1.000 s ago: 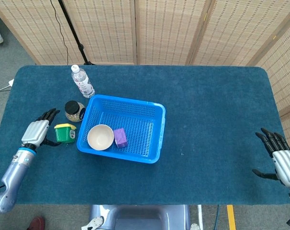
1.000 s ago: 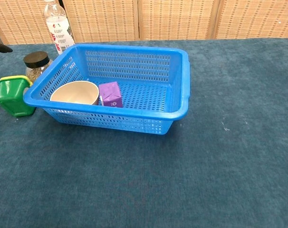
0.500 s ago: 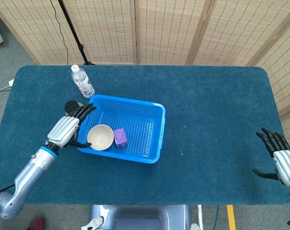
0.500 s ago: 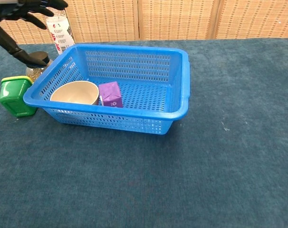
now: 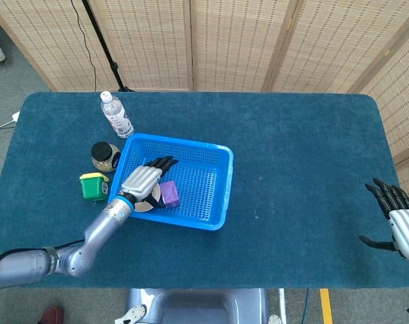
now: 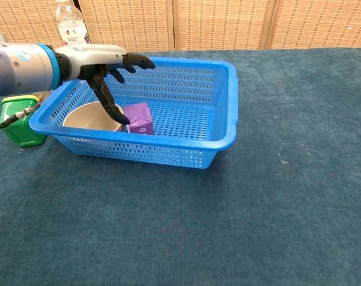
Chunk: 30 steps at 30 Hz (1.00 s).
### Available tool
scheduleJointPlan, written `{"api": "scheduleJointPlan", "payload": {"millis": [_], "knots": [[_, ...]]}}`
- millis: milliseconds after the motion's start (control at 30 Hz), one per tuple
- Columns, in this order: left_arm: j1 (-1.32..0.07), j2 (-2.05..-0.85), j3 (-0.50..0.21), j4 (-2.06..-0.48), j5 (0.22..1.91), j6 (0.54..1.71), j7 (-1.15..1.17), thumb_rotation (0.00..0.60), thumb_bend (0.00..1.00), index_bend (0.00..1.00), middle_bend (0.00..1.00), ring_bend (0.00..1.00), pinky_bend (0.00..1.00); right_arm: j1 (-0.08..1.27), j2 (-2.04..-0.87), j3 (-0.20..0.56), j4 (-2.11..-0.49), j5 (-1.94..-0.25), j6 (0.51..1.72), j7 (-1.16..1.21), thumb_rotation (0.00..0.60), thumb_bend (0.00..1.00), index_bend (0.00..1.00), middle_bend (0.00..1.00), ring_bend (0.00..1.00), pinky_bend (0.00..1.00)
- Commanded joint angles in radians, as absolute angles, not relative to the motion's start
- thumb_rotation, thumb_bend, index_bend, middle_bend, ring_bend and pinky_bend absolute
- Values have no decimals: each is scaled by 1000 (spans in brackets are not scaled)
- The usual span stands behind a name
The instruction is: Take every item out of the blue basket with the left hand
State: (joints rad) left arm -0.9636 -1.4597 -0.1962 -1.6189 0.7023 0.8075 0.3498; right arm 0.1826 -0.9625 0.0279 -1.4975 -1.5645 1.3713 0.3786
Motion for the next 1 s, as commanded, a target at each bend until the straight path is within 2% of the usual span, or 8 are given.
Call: {"api": "scheduleJointPlan", "payload": {"millis": [33, 167, 267, 400, 533, 600, 800, 1000], "knots": [[-1001, -1511, -174, -1574, 648, 796, 388, 600, 65, 0, 0, 0, 130, 184, -964, 29, -1495, -1561, 1368, 379, 600, 0, 0, 0, 0, 0], [-1019, -1543, -169, -1540, 612, 802, 406, 600, 65, 5, 0, 1, 140, 184, -964, 30, -1495, -1559, 1367, 378, 600, 0, 0, 0, 0, 0], [-1023, -1558, -167, -1519, 600, 828, 419, 600, 83, 112, 12, 67, 267, 185, -964, 31, -1494, -1557, 1365, 378, 600, 0, 0, 0, 0, 0], [-1028, -1582, -153, -1495, 582, 872, 460, 600, 114, 326, 180, 248, 389, 188, -966, 32, -1493, -1555, 1359, 376, 600, 0, 0, 0, 0, 0], [-1028, -1600, -153, -1482, 584, 891, 470, 600, 195, 568, 378, 409, 446, 189, -967, 31, -1492, -1554, 1354, 372, 600, 0, 0, 0, 0, 0], [-1026, -1611, -156, -1474, 598, 904, 467, 600, 235, 642, 441, 462, 465, 190, -968, 31, -1493, -1553, 1354, 370, 600, 0, 0, 0, 0, 0], [-1010, -1630, -167, -1465, 652, 952, 459, 600, 349, 716, 506, 520, 502, 189, -968, 33, -1493, -1551, 1354, 368, 600, 0, 0, 0, 0, 0], [-990, -1627, -185, -1477, 695, 992, 443, 600, 369, 718, 508, 522, 516, 188, -967, 33, -1495, -1553, 1358, 369, 600, 0, 0, 0, 0, 0]]}}
